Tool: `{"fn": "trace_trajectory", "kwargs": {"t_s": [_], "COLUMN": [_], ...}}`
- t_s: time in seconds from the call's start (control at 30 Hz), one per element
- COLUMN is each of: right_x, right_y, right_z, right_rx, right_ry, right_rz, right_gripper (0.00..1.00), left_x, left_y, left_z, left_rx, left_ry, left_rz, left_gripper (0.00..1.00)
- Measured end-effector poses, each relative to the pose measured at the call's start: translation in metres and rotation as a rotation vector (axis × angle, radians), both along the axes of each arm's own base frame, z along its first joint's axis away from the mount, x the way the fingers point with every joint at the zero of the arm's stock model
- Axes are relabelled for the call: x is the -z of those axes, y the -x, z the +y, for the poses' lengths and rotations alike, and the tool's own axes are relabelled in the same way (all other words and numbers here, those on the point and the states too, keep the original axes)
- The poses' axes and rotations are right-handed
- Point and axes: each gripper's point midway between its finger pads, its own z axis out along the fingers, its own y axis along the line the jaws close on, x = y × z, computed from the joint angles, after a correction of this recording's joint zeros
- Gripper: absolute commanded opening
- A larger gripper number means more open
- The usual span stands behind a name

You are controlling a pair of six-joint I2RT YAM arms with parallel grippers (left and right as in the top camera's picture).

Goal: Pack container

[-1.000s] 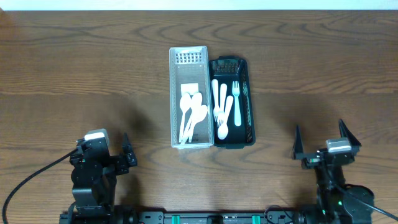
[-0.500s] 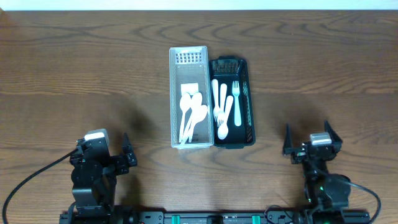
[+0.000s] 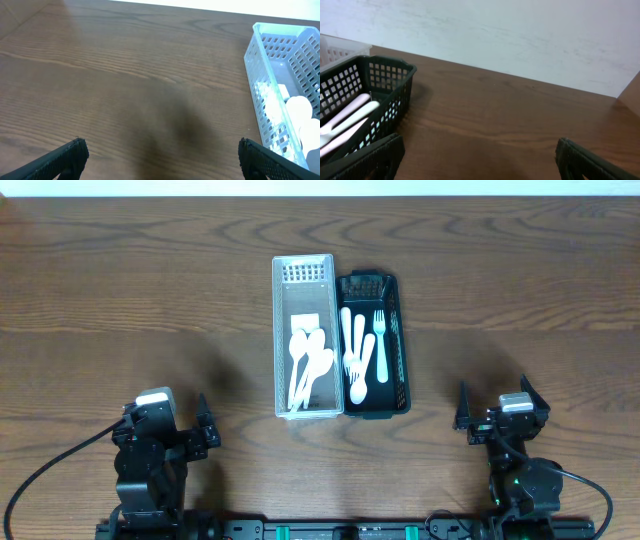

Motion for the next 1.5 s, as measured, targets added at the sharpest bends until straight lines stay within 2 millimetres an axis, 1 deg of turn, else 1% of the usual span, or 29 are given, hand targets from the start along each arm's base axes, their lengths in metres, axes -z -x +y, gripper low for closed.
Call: {"fn": "trace_trajectory", "kwargs": {"t_s": [0.7, 0.83, 0.93, 1.0, 1.13, 1.2, 1.27, 1.37, 1.43, 1.5], "right_x": [0.000, 0.000, 0.000, 0.000, 0.000, 0.000, 0.000, 0.000, 0.000, 0.000], "right_y": [0.000, 0.000, 0.000, 0.000, 0.000, 0.000, 0.000, 0.000, 0.000, 0.000], "right_z": [0.000, 0.000, 0.000, 0.000, 0.000, 0.000, 0.000, 0.000, 0.000, 0.000], "right_rx": [0.000, 0.000, 0.001, 0.001, 0.001, 0.001, 0.001, 0.001, 0.001, 0.001], "right_ry": [0.000, 0.000, 0.000, 0.000, 0.000, 0.000, 0.000, 0.000, 0.000, -0.001], "right_rz": [0.000, 0.000, 0.000, 0.000, 0.000, 0.000, 0.000, 0.000, 0.000, 0.000], "right_gripper": [0.99, 0.99, 0.99, 0.99, 0.99, 0.99, 0.99, 0.99, 0.99, 0.99], "left_x": [0.000, 0.007, 0.011, 0.009, -0.004, -0.007, -0.009, -0.019, -0.030, -0.034], "left_y": [0.000, 0.009, 0.020, 0.026, 0.031, 0.028, 0.021, 0.005, -0.006, -0.013], "left_z": [0.000, 0.000, 0.000, 0.000, -0.002, -0.003, -0.005, -0.007, -0.008, -0.009], "left_rx": [0.000, 0.000, 0.001, 0.001, 0.008, 0.017, 0.027, 0.037, 0.043, 0.049], "left_ry": [0.000, -0.001, 0.000, 0.000, 0.003, 0.007, 0.011, 0.012, 0.012, 0.012], "left_rz": [-0.001, 0.025, 0.033, 0.013, -0.069, -0.095, -0.129, -0.225, -0.312, -0.369], "left_gripper": [0.98, 0.98, 0.98, 0.98, 0.98, 0.98, 0.98, 0.98, 0.98, 0.98]}}
